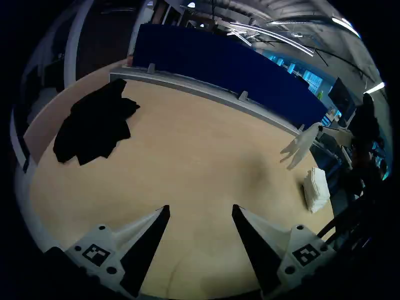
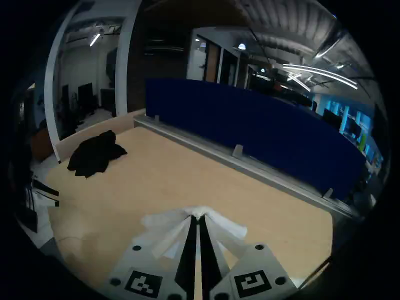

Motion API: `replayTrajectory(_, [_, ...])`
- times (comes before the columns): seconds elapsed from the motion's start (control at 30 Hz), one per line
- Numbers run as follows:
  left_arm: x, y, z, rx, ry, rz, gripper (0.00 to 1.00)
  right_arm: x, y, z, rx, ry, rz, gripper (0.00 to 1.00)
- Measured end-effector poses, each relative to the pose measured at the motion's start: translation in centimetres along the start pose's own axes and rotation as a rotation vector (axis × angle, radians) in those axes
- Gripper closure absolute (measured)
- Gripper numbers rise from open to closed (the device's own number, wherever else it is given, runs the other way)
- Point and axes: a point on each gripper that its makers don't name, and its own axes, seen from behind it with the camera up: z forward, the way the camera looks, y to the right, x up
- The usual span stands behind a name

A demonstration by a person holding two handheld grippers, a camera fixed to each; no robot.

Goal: Fold towel

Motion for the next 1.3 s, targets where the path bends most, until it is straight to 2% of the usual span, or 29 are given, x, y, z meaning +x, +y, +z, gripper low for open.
replayTrajectory(0.4, [0.6, 1.6, 0.7, -0.010, -0.009, 0.019, 0.08, -1.0, 11.3, -4.8, -0.093, -0.024, 0.016, 0.97])
replayTrajectory(0.7, [1.1, 3.1, 1.3, -0.011, -0.019, 0.031, 0.08, -3.1, 18.1, -6.7, -0.161, -0.049, 0.048, 0.97])
replayTrajectory(0.9, [1.3, 4.3, 1.8, -0.016, -0.025, 0.045, 0.08, -4.8, 20.3, -7.6, -0.182, -0.062, 0.074, 0.97])
replayTrajectory(1.07, [1.2, 5.2, 2.1, -0.023, -0.035, 0.057, 0.08, -6.3, 20.9, -8.6, -0.196, -0.074, 0.087, 0.97])
replayTrajectory(1.3, [1.0, 6.5, 2.3, -0.040, -0.051, 0.076, 0.08, -8.9, 21.7, -11.0, -0.220, -0.090, 0.116, 0.97])
